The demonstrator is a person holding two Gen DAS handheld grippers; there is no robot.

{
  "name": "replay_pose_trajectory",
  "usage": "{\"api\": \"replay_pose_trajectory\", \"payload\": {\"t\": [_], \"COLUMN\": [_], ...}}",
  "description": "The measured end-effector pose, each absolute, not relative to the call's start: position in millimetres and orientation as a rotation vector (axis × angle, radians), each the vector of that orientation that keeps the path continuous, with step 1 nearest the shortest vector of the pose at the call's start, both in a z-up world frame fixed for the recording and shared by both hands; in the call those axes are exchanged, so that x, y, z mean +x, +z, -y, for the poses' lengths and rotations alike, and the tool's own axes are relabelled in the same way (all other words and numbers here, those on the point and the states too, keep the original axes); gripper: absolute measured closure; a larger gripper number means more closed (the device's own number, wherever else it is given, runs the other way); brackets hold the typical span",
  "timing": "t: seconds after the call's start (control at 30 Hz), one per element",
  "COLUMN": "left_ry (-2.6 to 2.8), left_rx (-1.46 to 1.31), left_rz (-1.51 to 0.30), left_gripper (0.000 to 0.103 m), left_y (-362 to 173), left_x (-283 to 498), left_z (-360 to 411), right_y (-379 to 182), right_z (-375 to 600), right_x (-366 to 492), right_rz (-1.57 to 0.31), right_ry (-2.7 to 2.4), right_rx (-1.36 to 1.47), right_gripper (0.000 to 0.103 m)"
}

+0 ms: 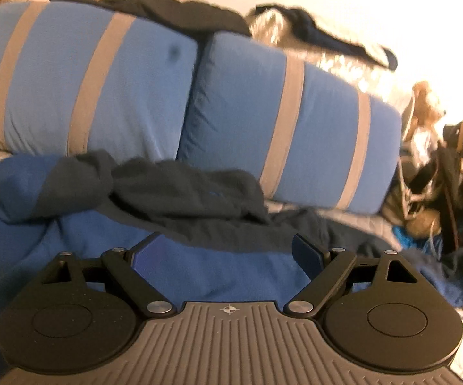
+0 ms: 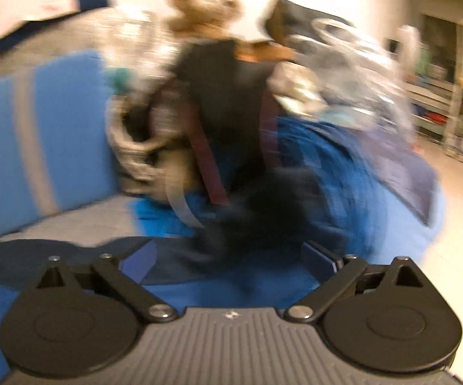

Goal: Fold clothes

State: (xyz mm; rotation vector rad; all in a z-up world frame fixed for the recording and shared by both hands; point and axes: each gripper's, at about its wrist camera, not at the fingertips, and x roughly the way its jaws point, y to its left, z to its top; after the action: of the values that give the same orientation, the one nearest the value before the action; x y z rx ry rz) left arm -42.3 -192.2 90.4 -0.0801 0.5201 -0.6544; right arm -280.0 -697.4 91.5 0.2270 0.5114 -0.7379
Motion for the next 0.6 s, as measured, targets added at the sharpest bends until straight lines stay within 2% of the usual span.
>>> {"api": "replay_pose_trajectory", "payload": {"t": [0.3, 0.6], "left_ry": [-0.61, -0.49], "left_rx": [0.036, 0.116], "left_rz": [-0.421, -0.297], "left_gripper": [0.016, 0.016], "left_y": [157, 240], "left_x": [-52, -41], "left_z": [155, 96], "right_y": [129, 179], "right_z": [587, 505], "right_x": [-216, -193], "right_rz": [-0.449, -0.335], "right_ry": [-0.386, -0.054], "right_rx": [0.162, 0.08], "right_gripper": [0.0, 0.0]}}
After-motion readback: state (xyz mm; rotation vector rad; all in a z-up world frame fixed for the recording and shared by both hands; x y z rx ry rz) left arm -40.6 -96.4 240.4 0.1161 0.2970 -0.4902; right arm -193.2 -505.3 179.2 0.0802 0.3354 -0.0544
